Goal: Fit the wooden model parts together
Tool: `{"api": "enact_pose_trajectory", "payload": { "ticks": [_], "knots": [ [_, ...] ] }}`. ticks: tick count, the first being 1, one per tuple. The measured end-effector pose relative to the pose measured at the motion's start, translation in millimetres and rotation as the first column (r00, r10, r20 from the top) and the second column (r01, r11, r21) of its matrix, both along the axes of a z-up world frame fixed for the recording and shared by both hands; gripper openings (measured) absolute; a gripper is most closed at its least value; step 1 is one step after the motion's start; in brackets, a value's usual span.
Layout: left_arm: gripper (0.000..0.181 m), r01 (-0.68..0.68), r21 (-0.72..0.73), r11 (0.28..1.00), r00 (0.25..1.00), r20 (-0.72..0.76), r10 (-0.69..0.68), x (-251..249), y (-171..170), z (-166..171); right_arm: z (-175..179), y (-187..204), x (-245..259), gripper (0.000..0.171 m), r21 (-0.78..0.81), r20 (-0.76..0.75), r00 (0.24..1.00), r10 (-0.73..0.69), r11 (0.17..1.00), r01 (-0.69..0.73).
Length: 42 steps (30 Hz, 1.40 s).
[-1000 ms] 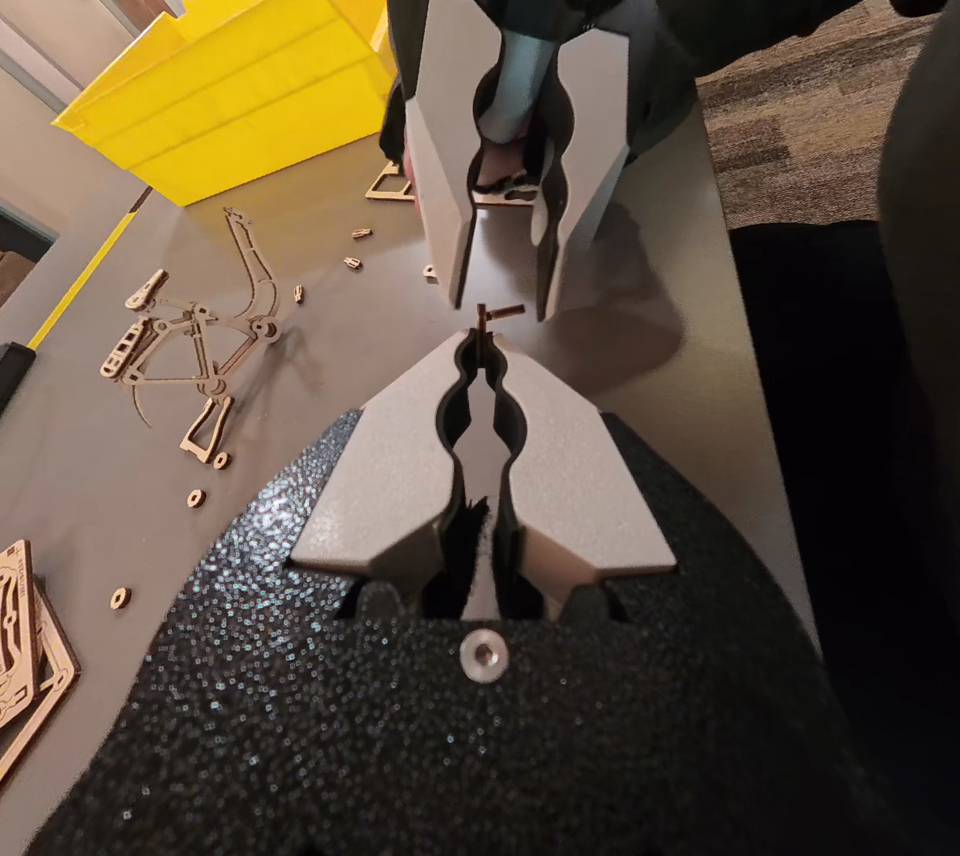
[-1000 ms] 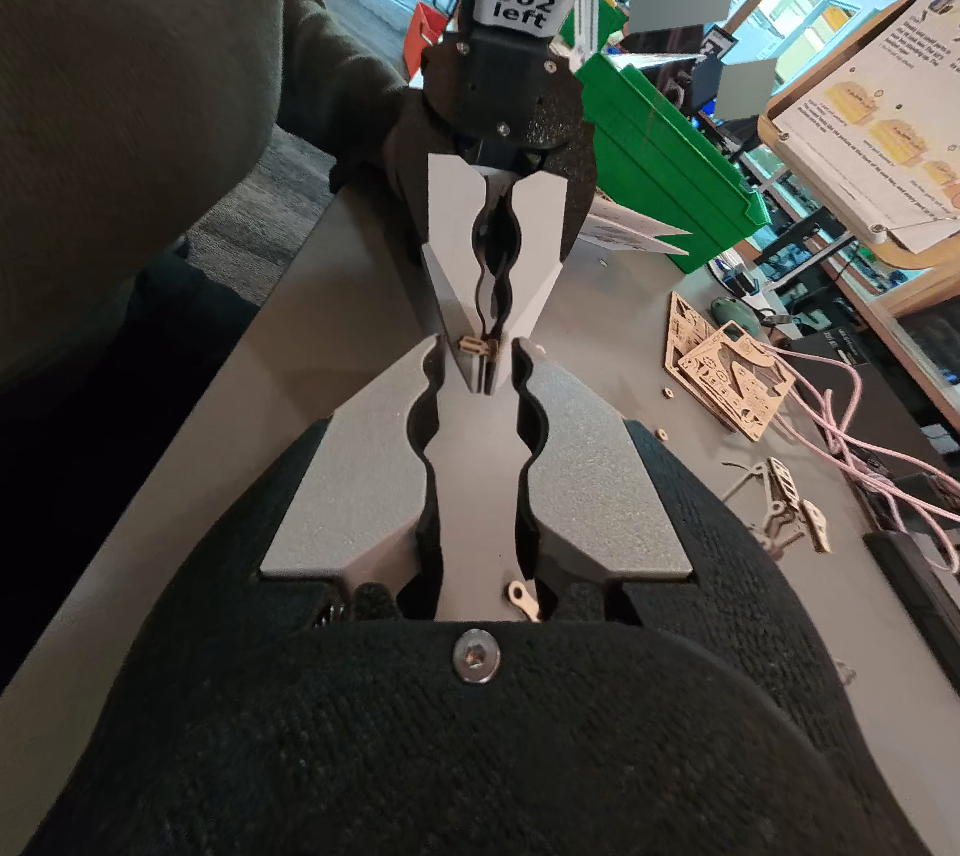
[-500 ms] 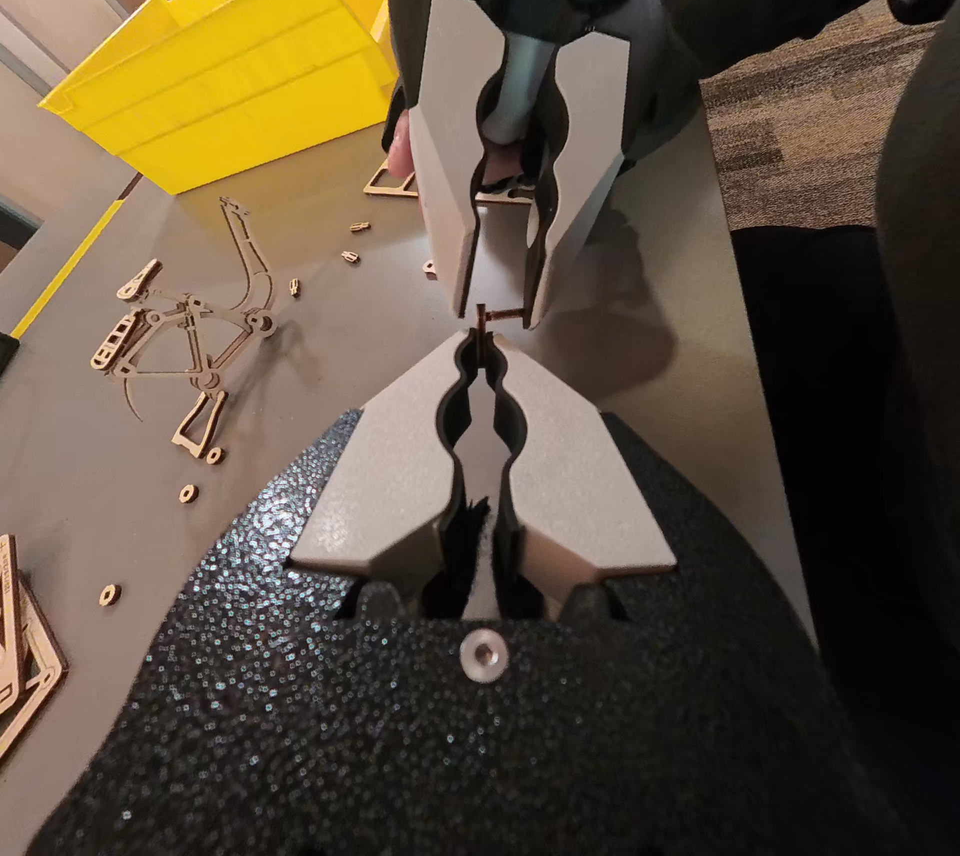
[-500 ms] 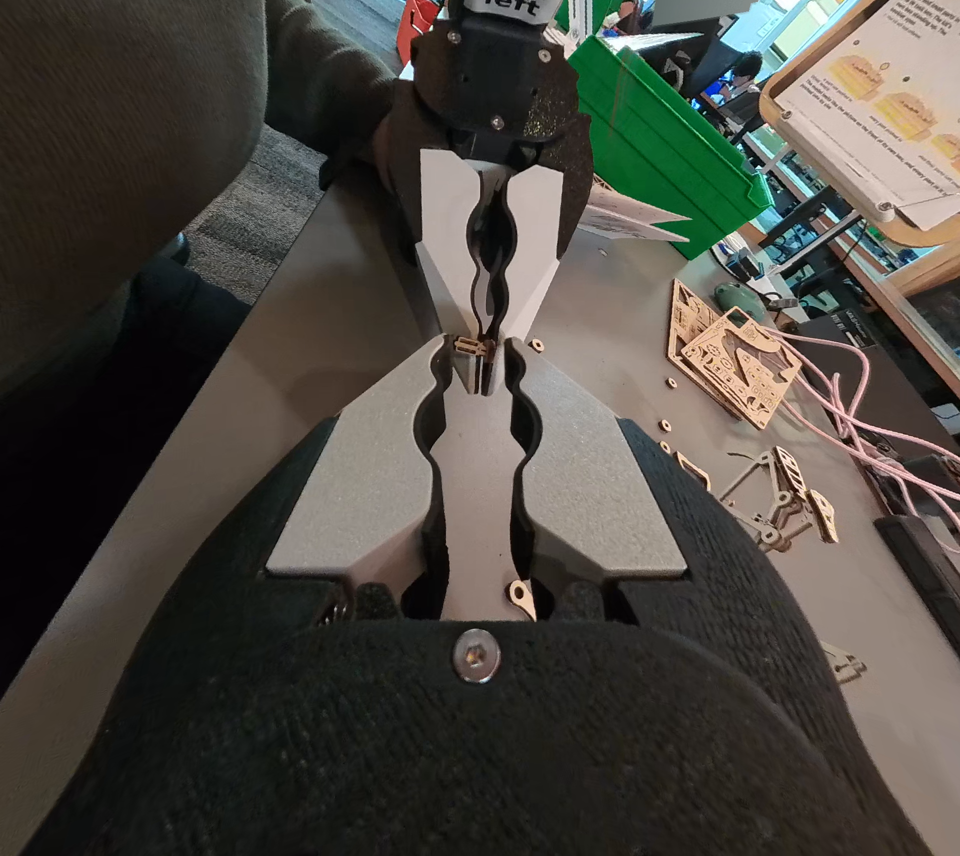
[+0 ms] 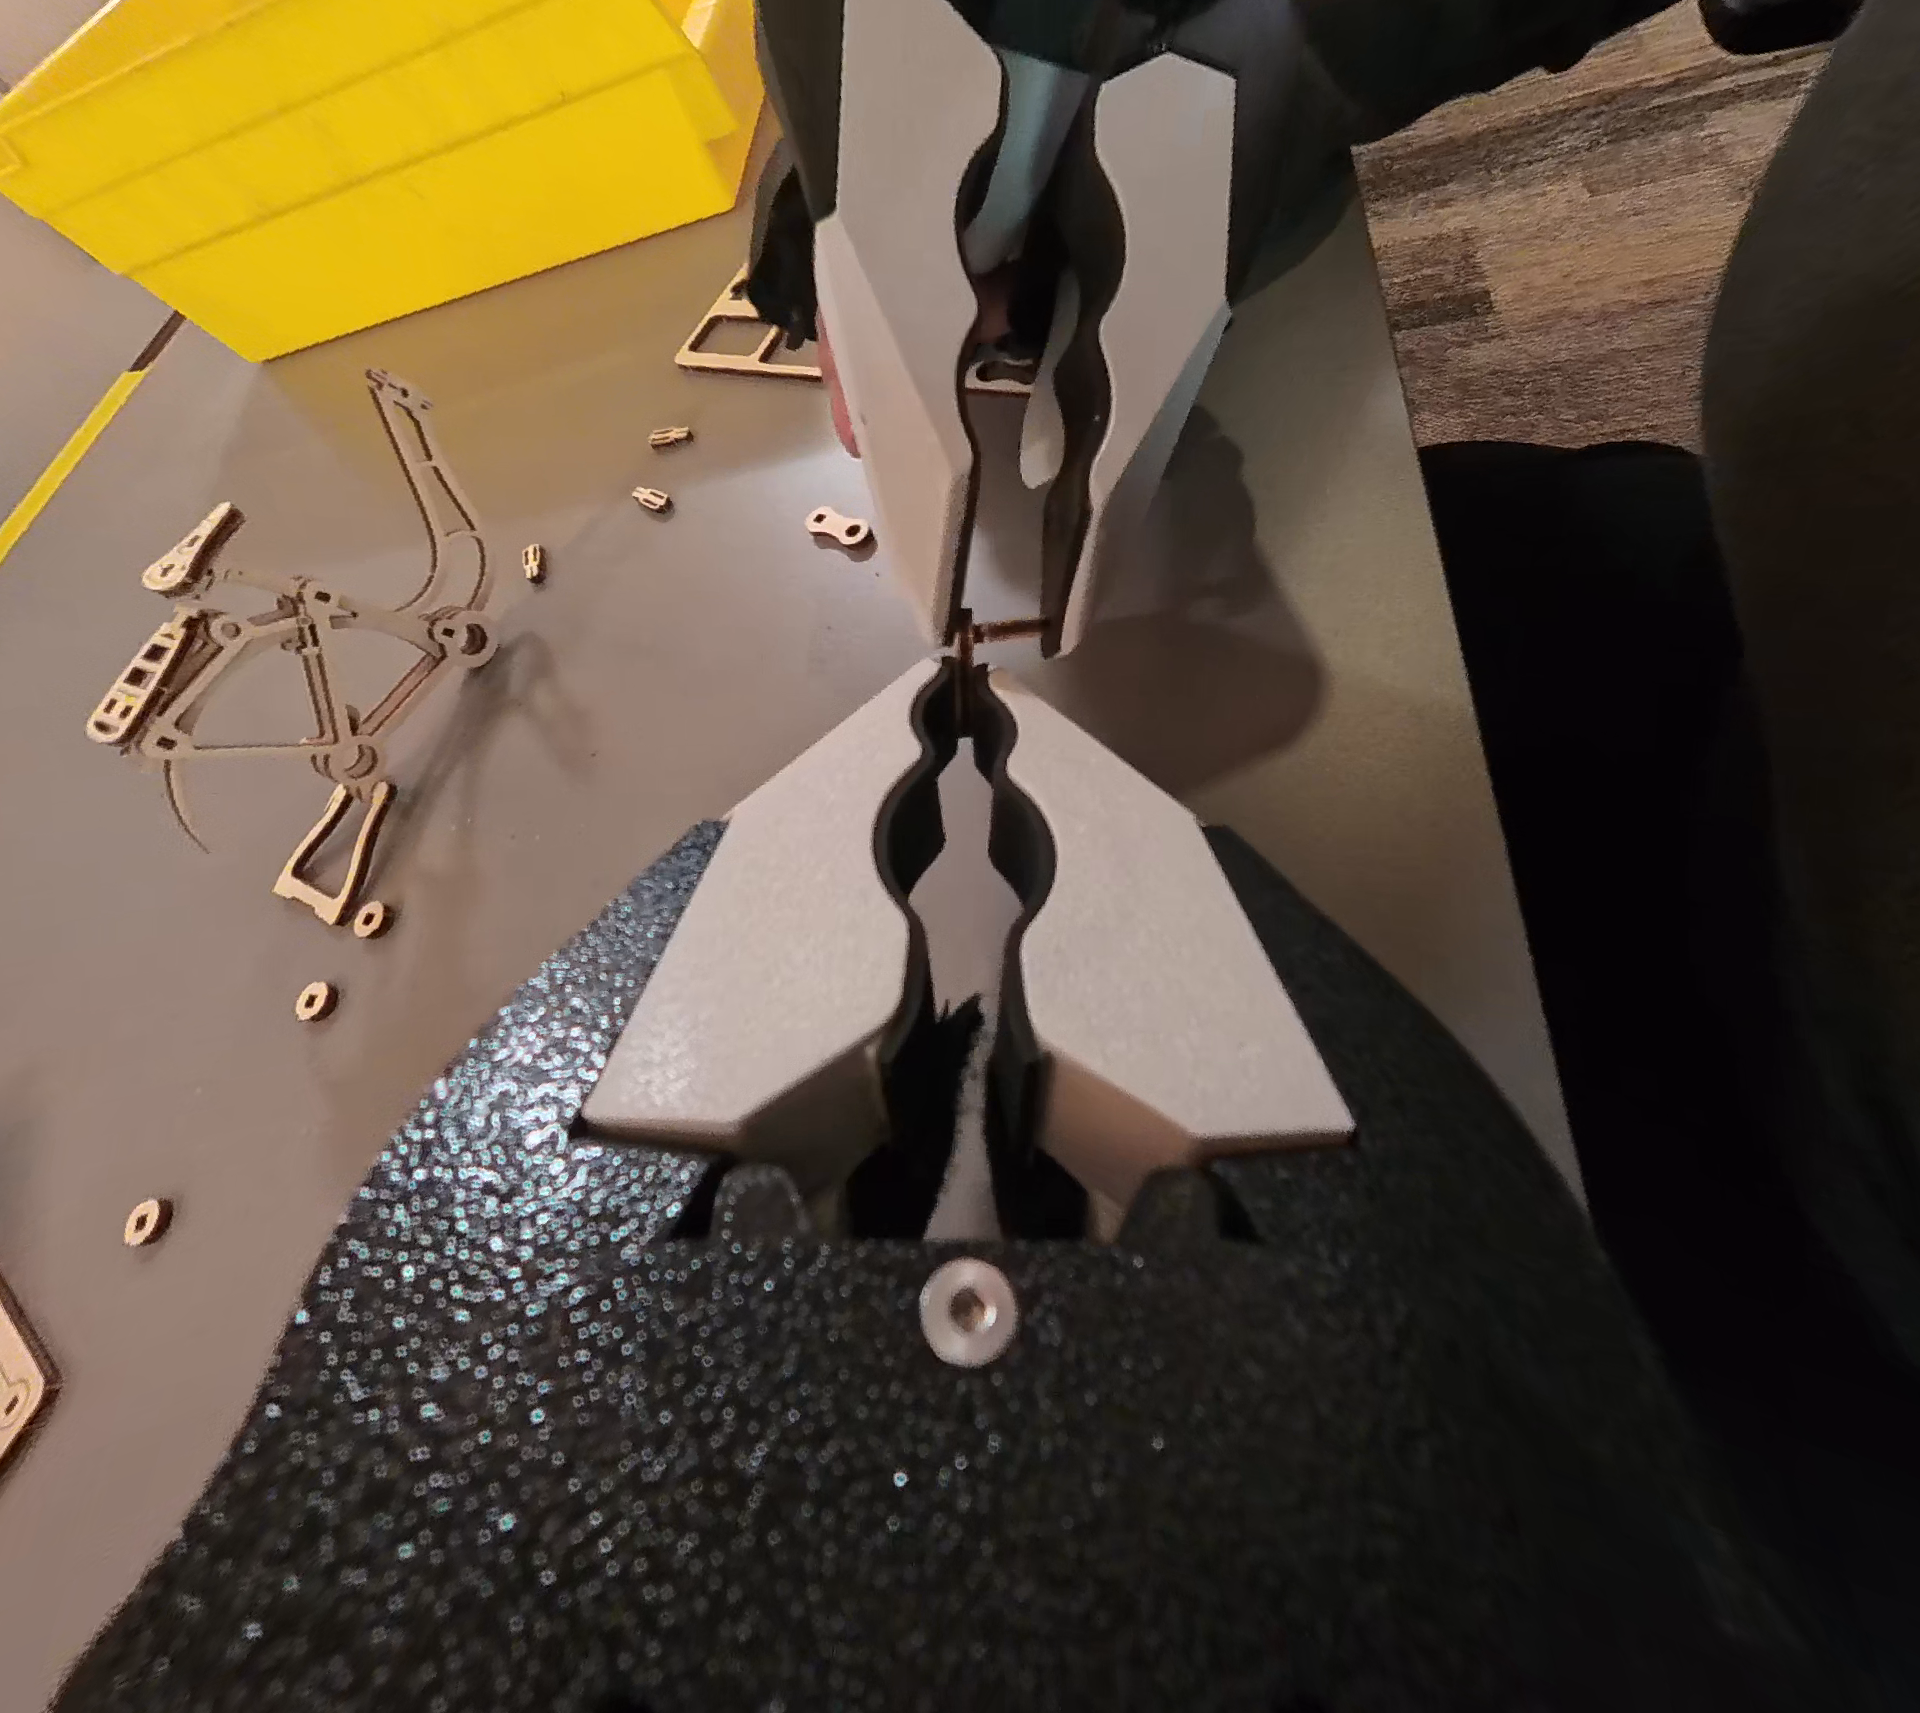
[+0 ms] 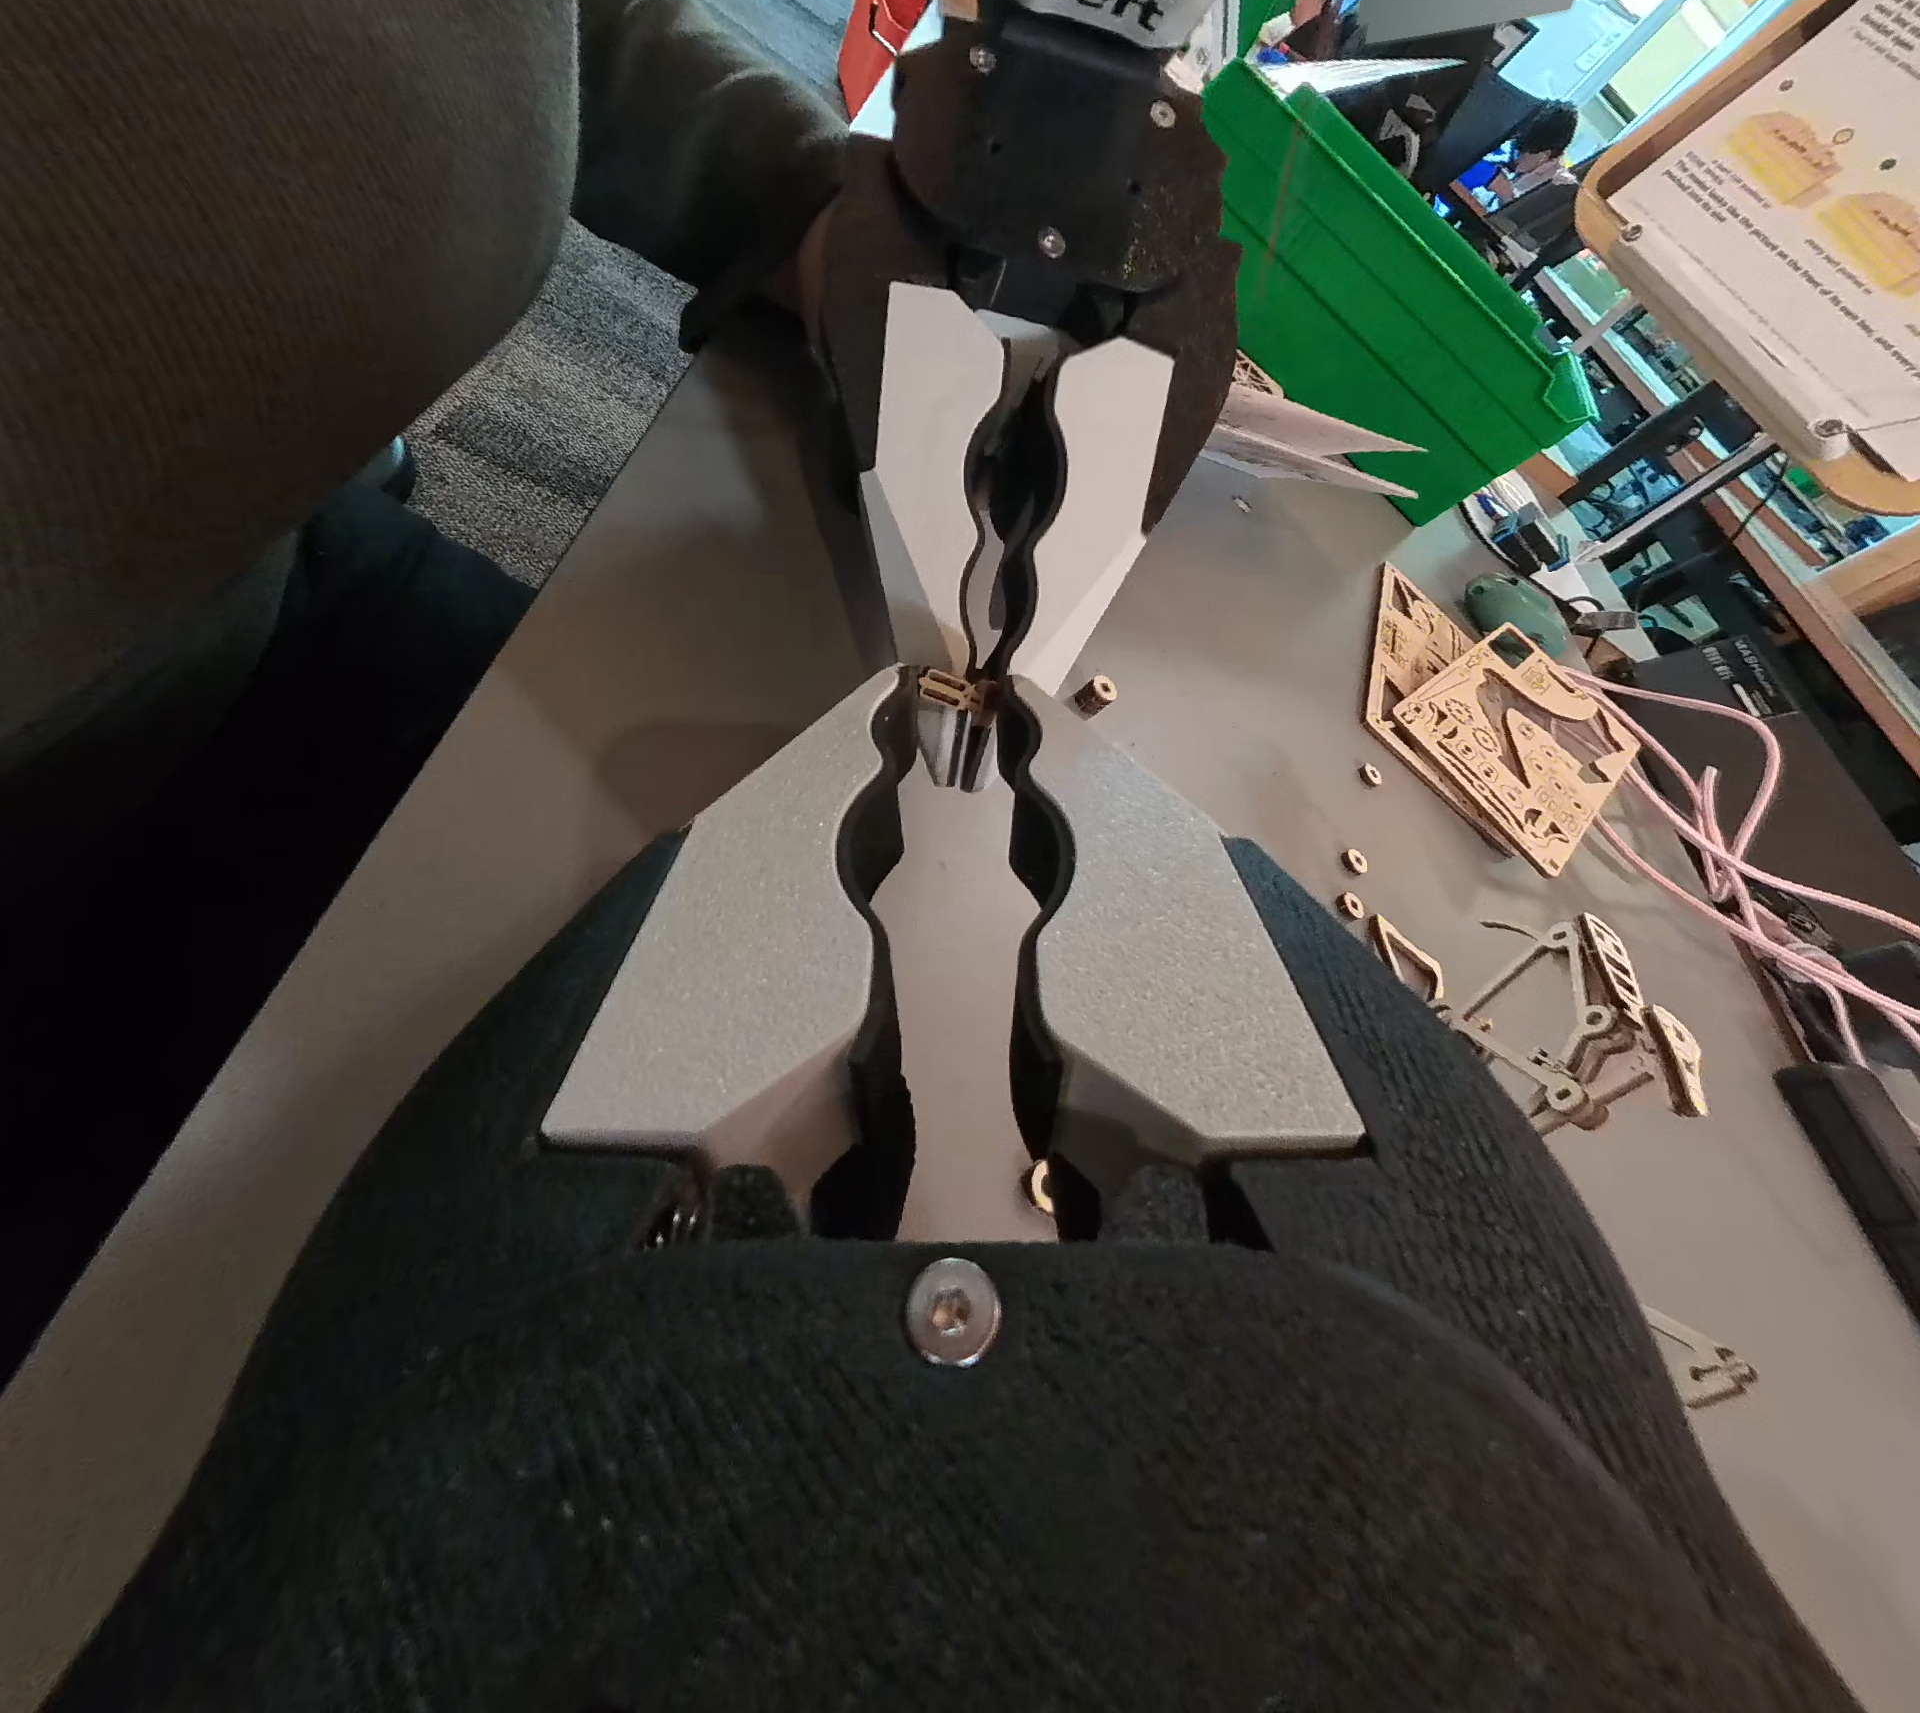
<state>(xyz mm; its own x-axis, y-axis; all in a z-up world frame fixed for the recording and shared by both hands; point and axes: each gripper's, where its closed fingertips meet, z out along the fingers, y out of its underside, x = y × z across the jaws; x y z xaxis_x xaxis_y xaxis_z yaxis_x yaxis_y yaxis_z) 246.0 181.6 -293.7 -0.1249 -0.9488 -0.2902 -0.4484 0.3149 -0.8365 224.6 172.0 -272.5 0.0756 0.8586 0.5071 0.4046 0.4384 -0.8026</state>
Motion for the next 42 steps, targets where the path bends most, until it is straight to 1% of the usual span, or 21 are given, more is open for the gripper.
{"api": "enact_pose_trajectory", "payload": {
  "ticks": [16, 20, 22, 30, 37, 42],
  "knots": [
    [0.0, 0.01, -0.03, 1.0, 0.998, -0.054, -0.012, 0.8, -1.4, -7.5, -6.9, -0.7, 1.8, 0.013, 0.024, 0.047, 0.999, 0.01, 1.0, -0.011],
    [0.0, -0.025, -0.014, 1.0, 0.999, -0.025, 0.025, 1.6, 4.0, -3.6, -3.2, 3.3, 1.8, 0.014, -0.047, 0.021, 1.0, -0.023, 0.999, 0.024],
    [0.0, -0.026, -0.015, 1.0, 1.0, -0.012, 0.026, 1.4, 4.2, -1.5, 0.0, 6.0, 2.1, 0.019, -0.08, 0.0, 0.999, -0.039, 0.996, 0.039],
    [0.0, -0.021, -0.005, 1.0, 1.0, -0.007, 0.021, 1.1, 3.6, -0.9, 1.0, 3.9, 2.6, 0.018, -0.165, -0.007, 1.0, -0.017, 0.986, 0.016],
    [0.0, -0.022, 0.001, 1.0, 1.0, -0.019, 0.022, 1.2, 3.7, -2.6, -2.7, 2.4, 1.5, 0.014, -0.194, 0.018, 1.0, -0.004, 0.981, 0.008],
    [0.0, 0.002, -0.054, 0.999, 0.999, -0.038, -0.004, 0.4, 1.0, -3.9, -4.0, 1.4, 0.9, 0.014, -0.183, 0.026, 1.0, -0.002, 0.983, 0.007]
  ]
}}
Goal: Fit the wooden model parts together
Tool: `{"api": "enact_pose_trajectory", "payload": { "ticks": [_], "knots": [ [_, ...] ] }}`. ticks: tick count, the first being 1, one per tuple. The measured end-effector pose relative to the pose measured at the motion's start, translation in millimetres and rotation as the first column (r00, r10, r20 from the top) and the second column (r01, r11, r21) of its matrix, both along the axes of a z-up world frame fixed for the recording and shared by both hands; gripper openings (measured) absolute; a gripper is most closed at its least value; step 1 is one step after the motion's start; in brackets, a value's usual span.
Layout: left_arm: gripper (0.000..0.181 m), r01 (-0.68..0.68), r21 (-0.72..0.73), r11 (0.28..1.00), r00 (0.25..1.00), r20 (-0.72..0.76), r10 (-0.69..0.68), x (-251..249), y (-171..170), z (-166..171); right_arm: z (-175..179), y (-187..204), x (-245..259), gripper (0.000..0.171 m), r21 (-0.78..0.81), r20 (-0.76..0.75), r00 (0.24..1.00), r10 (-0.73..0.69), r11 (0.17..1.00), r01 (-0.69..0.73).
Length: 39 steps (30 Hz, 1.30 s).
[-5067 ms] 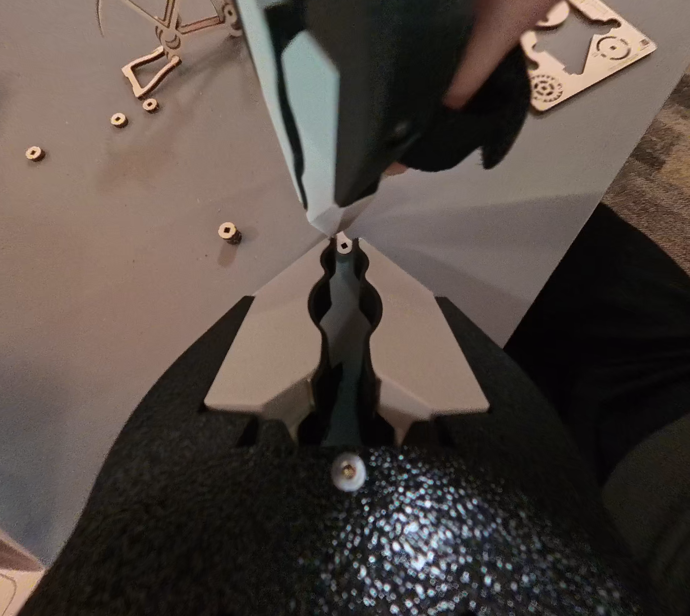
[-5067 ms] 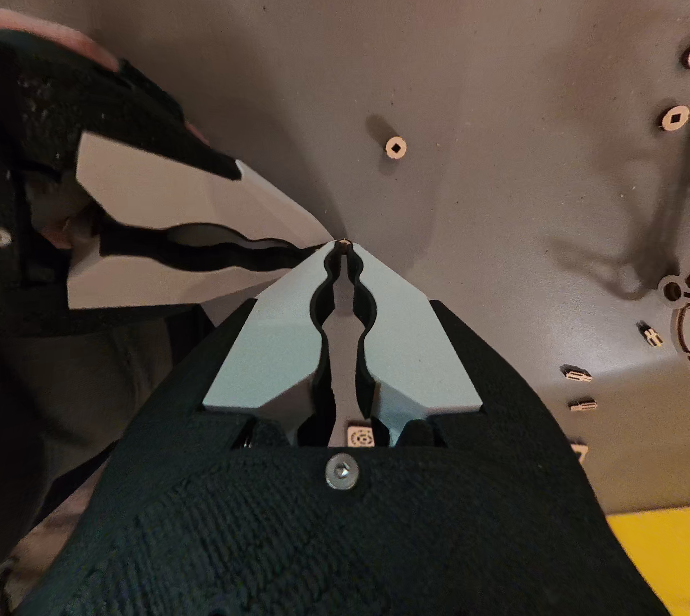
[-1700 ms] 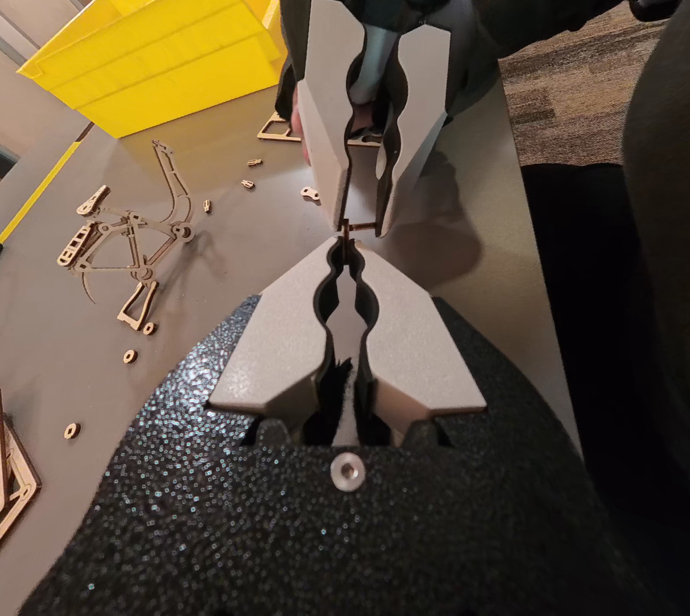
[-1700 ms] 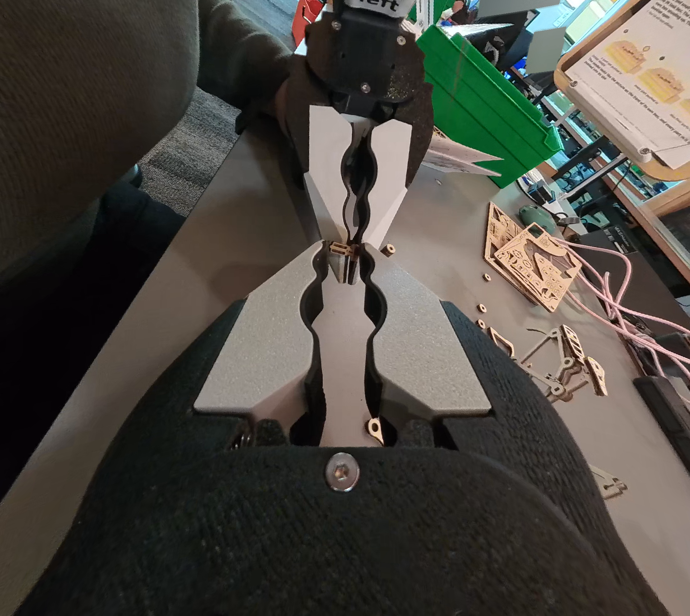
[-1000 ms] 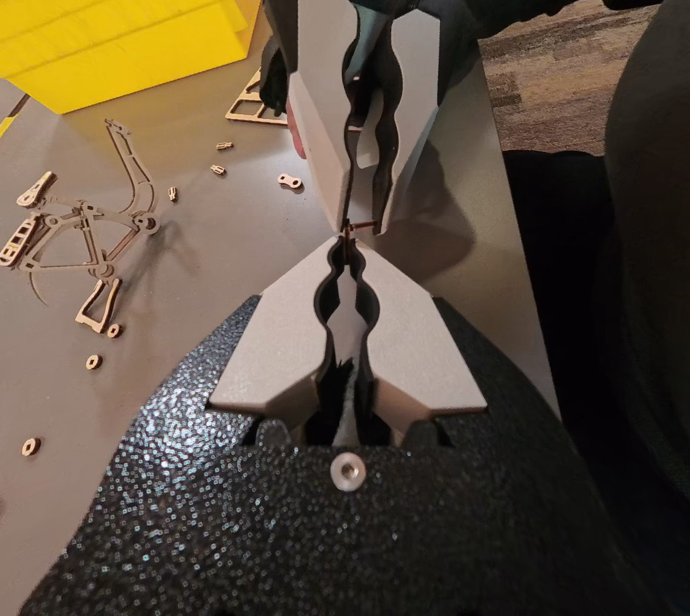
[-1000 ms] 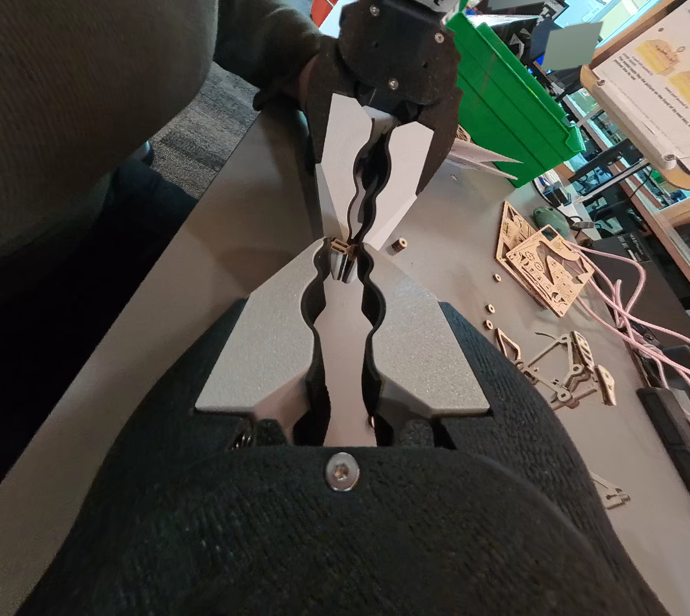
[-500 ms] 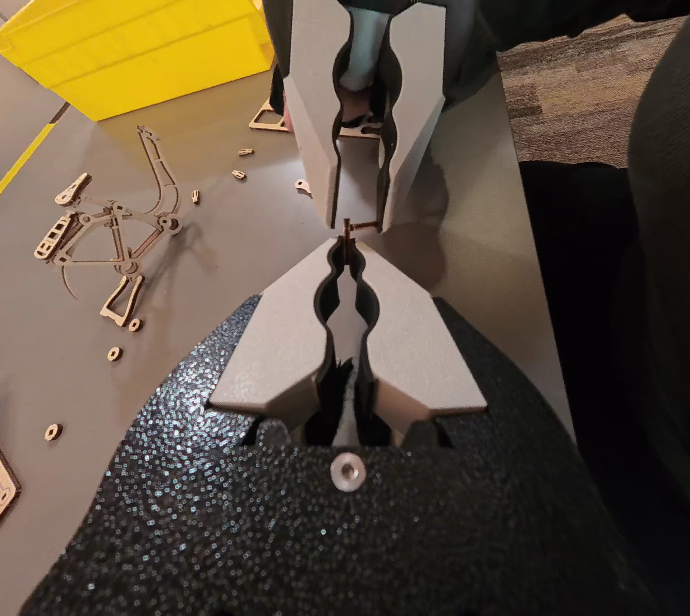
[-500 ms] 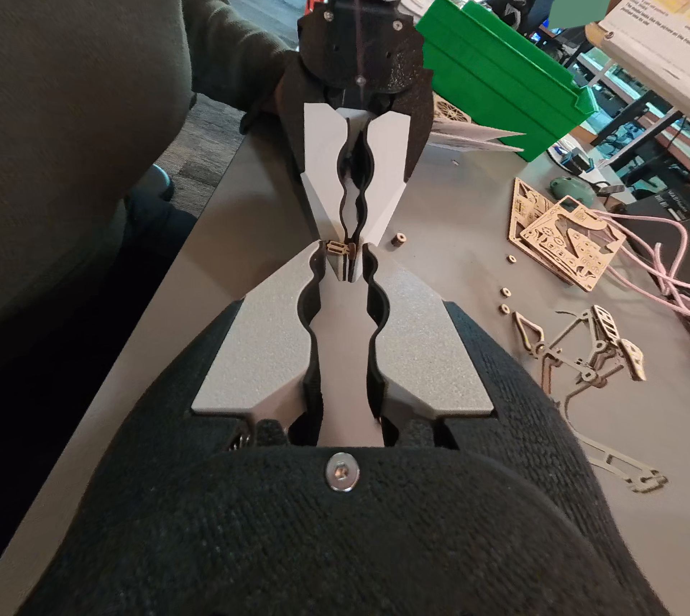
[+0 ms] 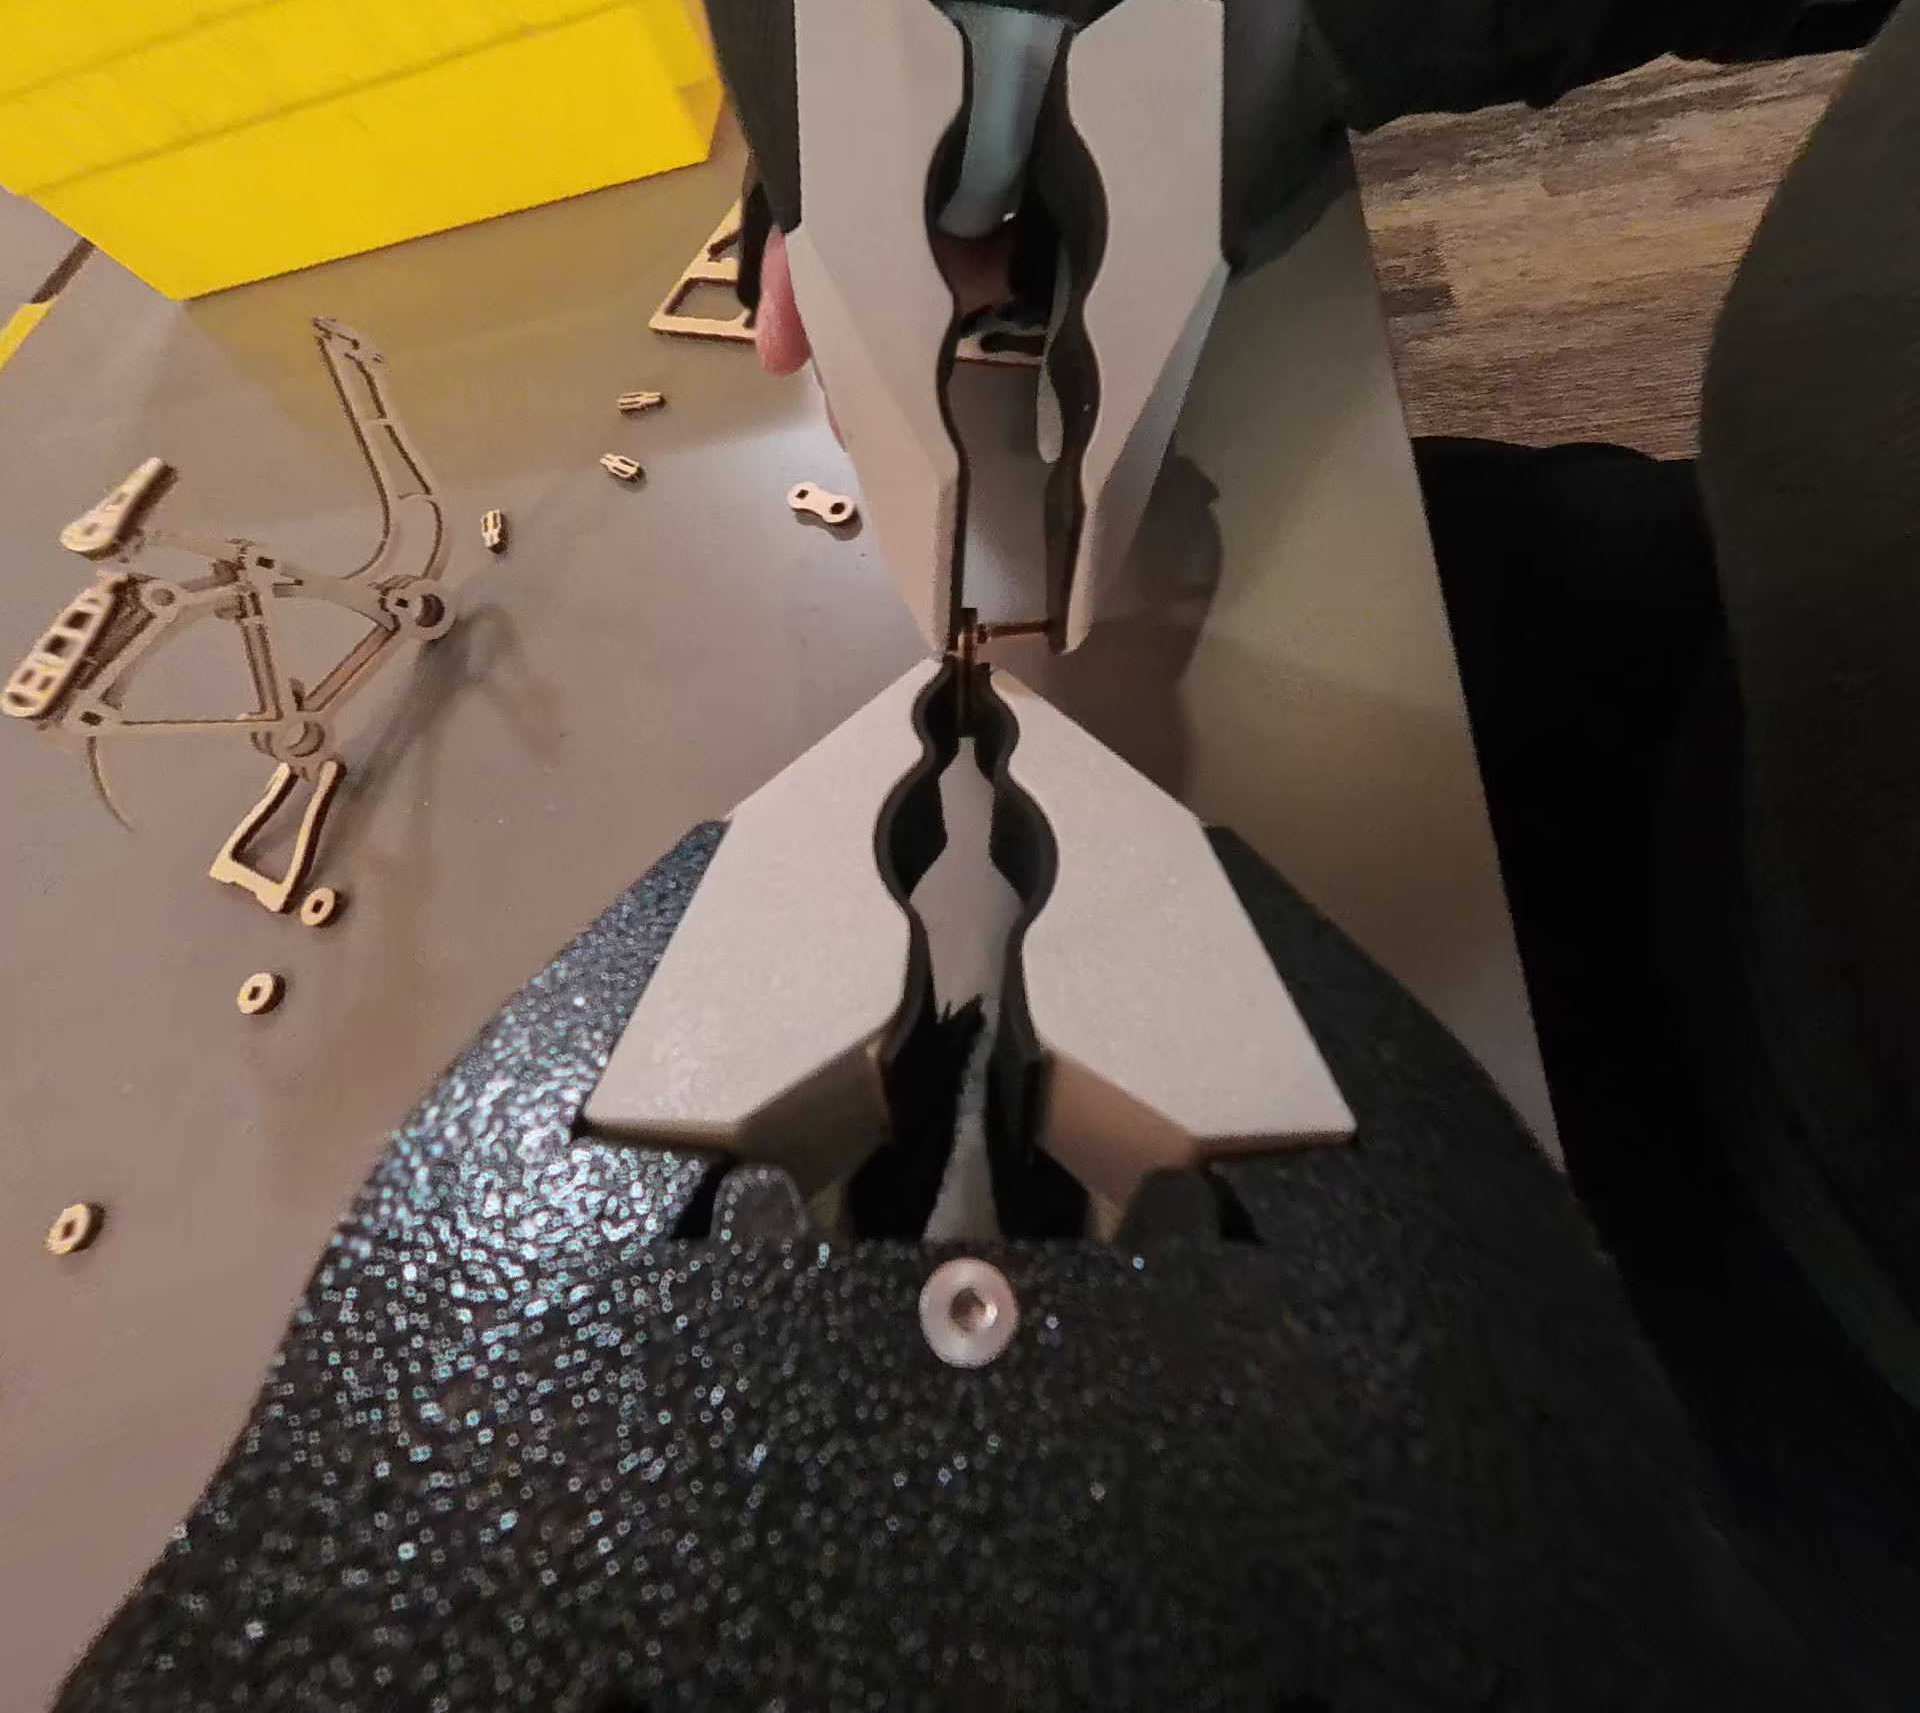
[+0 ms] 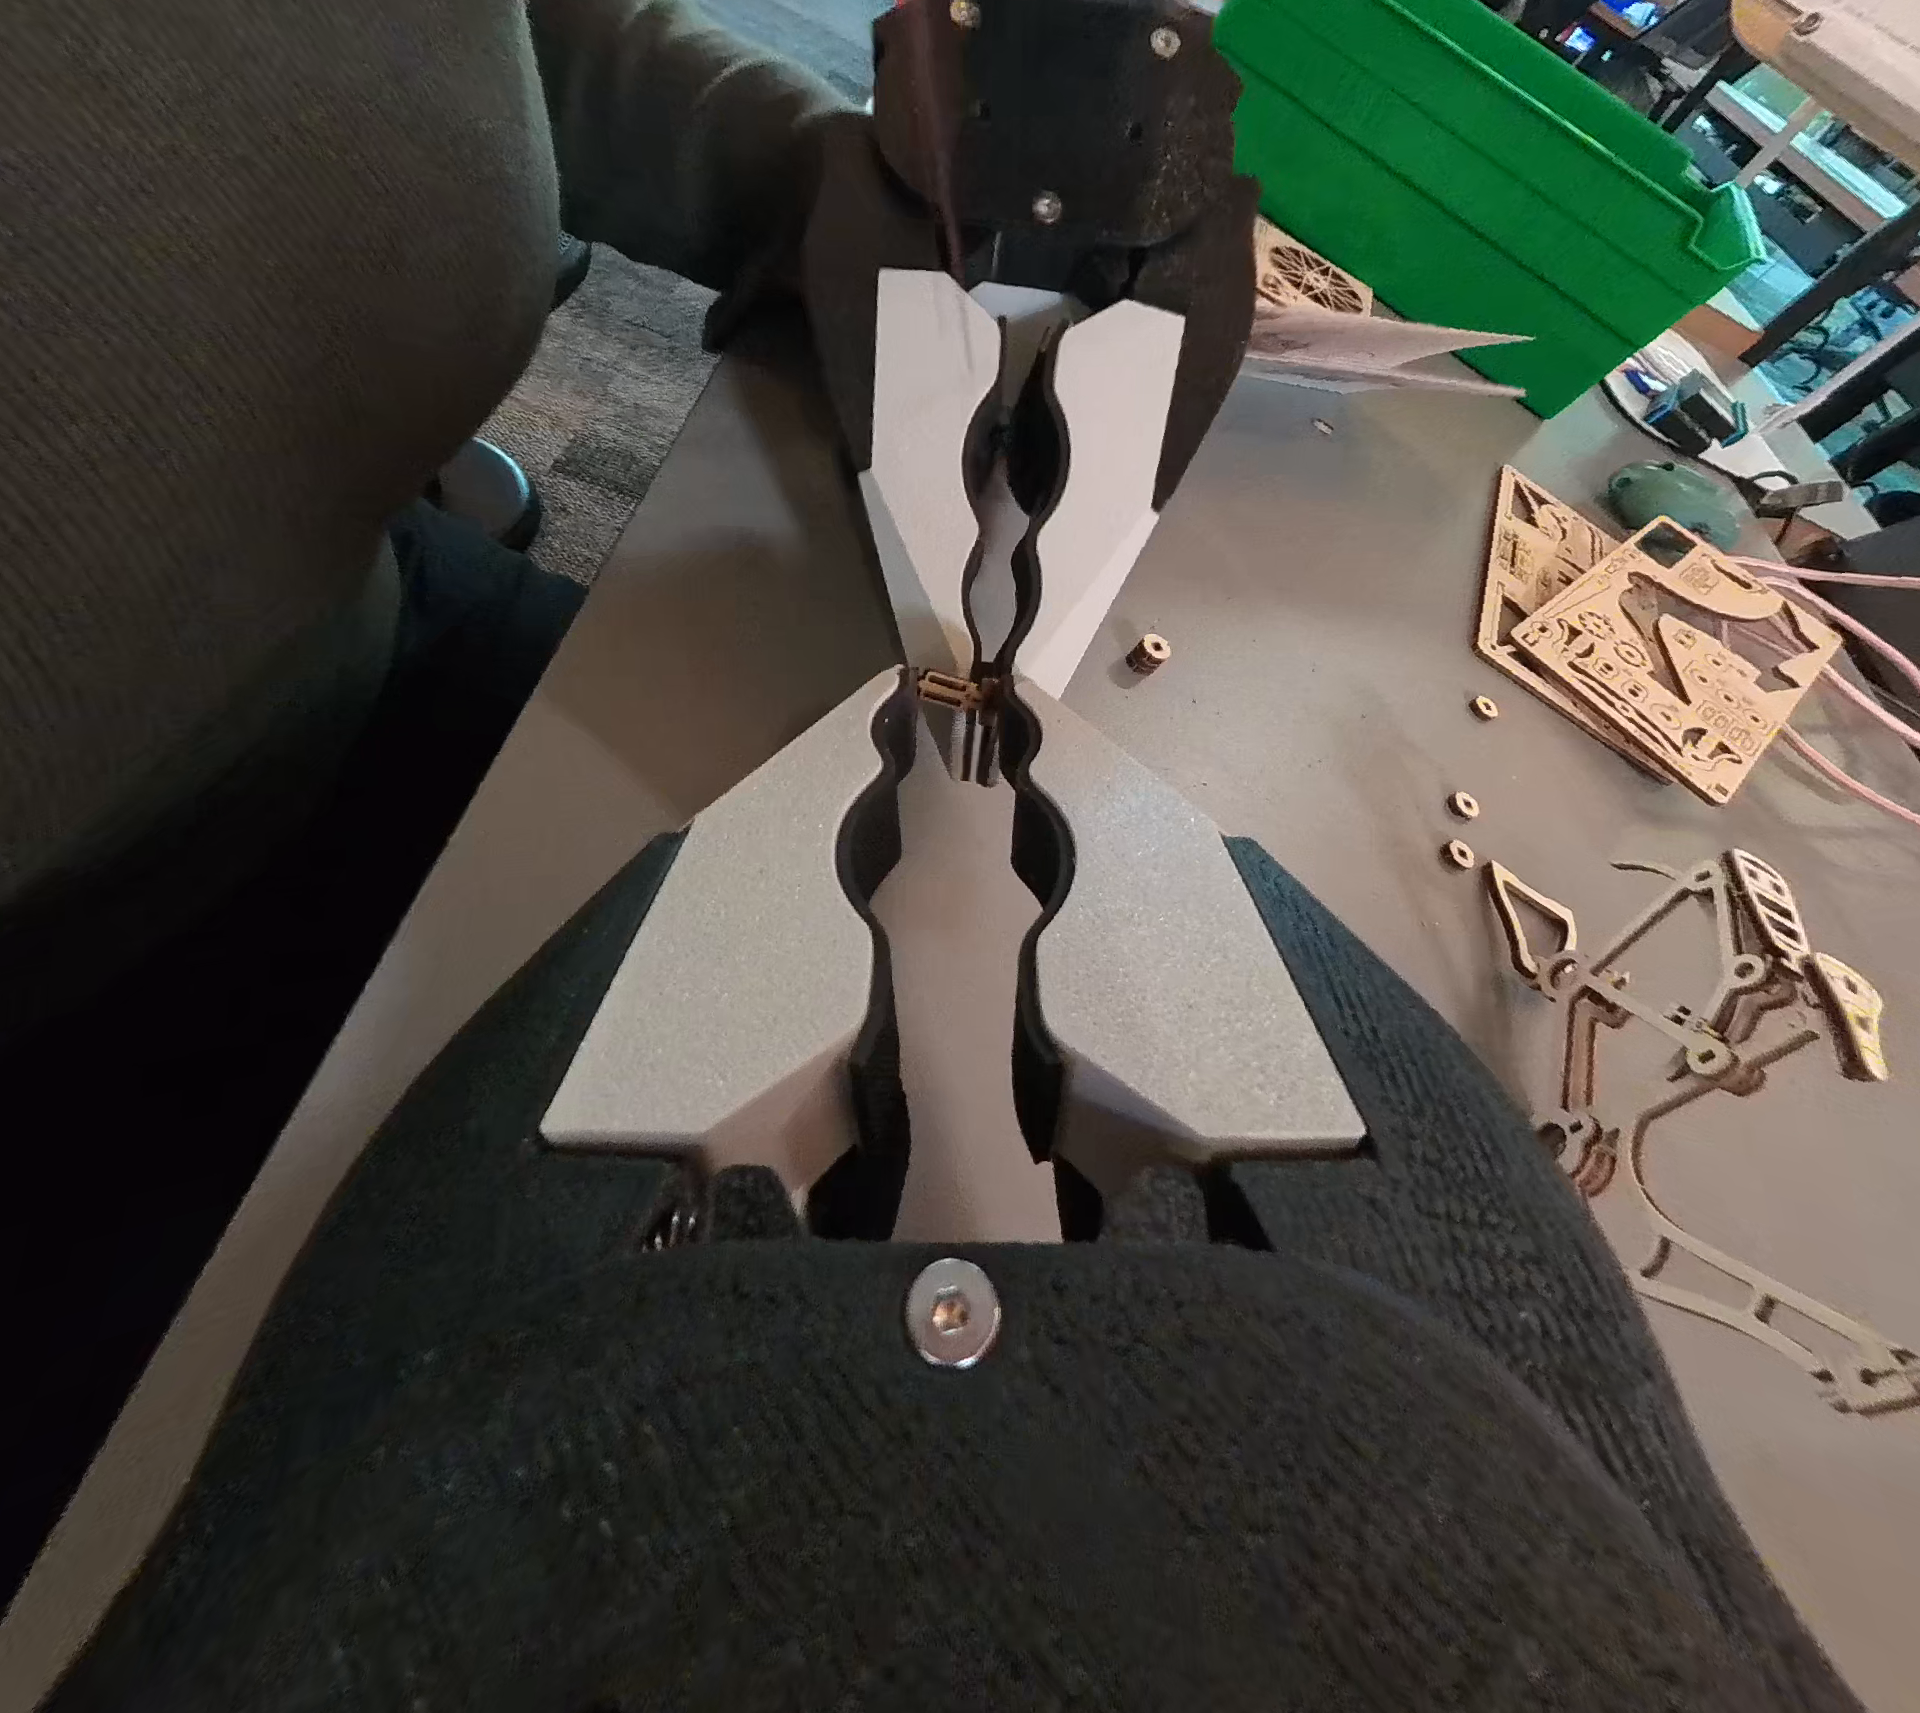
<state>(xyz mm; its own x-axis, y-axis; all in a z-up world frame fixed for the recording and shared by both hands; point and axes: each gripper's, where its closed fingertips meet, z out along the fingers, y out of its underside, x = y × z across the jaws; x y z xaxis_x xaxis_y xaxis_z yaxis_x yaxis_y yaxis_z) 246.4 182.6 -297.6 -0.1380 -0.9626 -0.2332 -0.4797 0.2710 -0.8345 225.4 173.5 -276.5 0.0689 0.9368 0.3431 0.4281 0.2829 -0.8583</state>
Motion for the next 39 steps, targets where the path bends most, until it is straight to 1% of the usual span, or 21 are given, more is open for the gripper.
{"api": "enact_pose_trajectory", "payload": {
  "ticks": [9, 17, 25, 31, 35, 37, 39],
  "knots": [
    [0.0, 0.037, -0.093, 0.995, 0.999, -0.019, -0.039, -1, -5, -1, 0, -1, 0, 0.014, 0.021, 0.004, 1.0, 0.005, 1.0, -0.005],
    [0.0, 0.048, -0.099, 0.994, 0.999, -0.021, -0.05, -1, -7, -1, 0, -3, 0, 0.013, -0.028, 0.003, 1.0, 0.024, 0.999, -0.024],
    [0.0, 0.073, -0.098, 0.992, 0.995, -0.06, -0.079, -1, -12, -7, -6, -7, 1, 0.013, -0.01, 0.04, 0.998, 0.055, 0.998, -0.054],
    [0.001, 0.096, -0.138, 0.986, 0.99, -0.094, -0.11, -1, -18, -11, -10, -12, 3, 0.012, 0.018, 0.069, 0.993, 0.093, 0.995, -0.094],
    [0.0, 0.072, -0.143, 0.987, 0.992, -0.094, -0.086, 0, -14, -11, -10, -9, 3, 0.013, 0.017, 0.068, 0.995, 0.07, 0.997, -0.071],
    [0.0, 0.039, -0.153, 0.987, 0.997, -0.063, -0.049, 2, -9, -7, -6, -4, 3, 0.013, -0.012, 0.036, 0.999, 0.036, 0.999, -0.035],
    [0.0, -0.026, -0.165, 0.986, 1.0, -0.018, 0.023, 4, 2, 0, 2, 5, 5, 0.016, -0.042, -0.019, 1.0, -0.019, 0.999, 0.018]
  ]
}}
